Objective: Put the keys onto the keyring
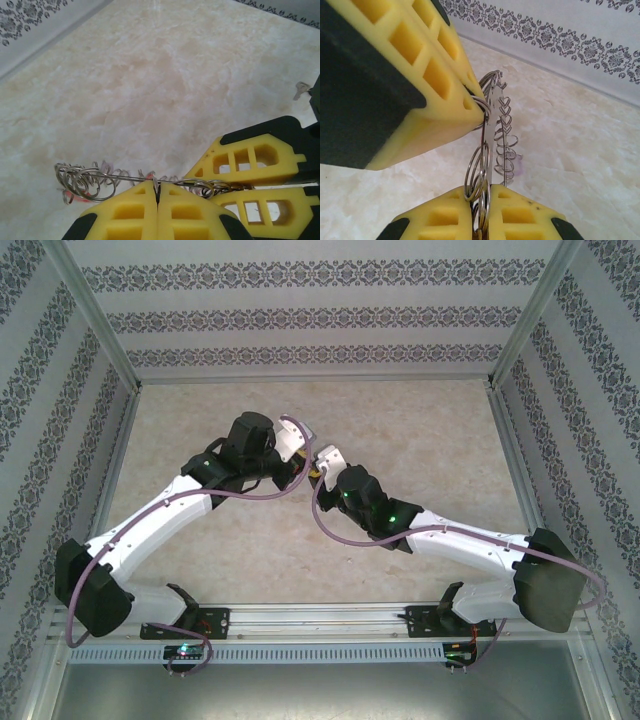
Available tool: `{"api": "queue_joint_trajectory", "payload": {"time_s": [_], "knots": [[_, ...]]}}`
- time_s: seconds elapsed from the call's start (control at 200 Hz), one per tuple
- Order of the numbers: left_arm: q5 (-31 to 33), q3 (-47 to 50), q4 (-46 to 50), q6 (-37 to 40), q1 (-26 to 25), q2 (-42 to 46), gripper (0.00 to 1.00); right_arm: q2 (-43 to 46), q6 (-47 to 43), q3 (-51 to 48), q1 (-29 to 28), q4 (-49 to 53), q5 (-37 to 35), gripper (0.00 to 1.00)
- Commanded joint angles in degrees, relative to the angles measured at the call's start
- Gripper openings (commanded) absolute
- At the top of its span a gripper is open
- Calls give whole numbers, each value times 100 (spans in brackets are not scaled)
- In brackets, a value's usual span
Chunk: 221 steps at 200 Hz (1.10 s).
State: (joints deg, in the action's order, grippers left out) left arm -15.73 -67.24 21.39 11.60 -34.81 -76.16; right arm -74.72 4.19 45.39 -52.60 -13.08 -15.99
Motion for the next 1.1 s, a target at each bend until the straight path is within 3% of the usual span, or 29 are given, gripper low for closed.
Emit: {"api": "queue_joint_trajectory", "payload": {"time_s": [0.0, 0.225, 0.34, 0.405, 0.44, 0.58, 0.704, 0.964, 1.099], "knots": [[-73, -46, 457, 370, -150, 7, 0, 52, 206, 258, 202, -318, -541, 0], [-27, -899, 1758, 725, -115, -440, 0, 32, -329, 286, 193, -67, -517, 0], [-338, -1335, 2428, 1013, -31, -725, 0, -26, -564, 310, 193, 43, -163, 0], [-502, -1370, 2463, 1099, 7, -777, 0, 20, -679, 116, 180, -252, 326, 25], [-593, -1389, 2493, 1175, 24, -817, 0, 87, -708, -56, 180, -526, 544, 33], [-704, -1756, 2976, 1548, 71, -1067, 0, 406, -1468, -524, 283, -872, 1841, 42], [-792, -1721, 2989, 2063, 79, -942, 0, 810, -2176, -828, 498, -701, 2892, 44], [-1275, -1684, 3193, 3035, 150, -637, 0, 1529, -2246, -1155, 1331, -556, 4470, 44], [-1503, -1420, 2984, 3638, 150, -310, 0, 1554, -2235, -1121, 1711, -472, 5090, 36]]}}
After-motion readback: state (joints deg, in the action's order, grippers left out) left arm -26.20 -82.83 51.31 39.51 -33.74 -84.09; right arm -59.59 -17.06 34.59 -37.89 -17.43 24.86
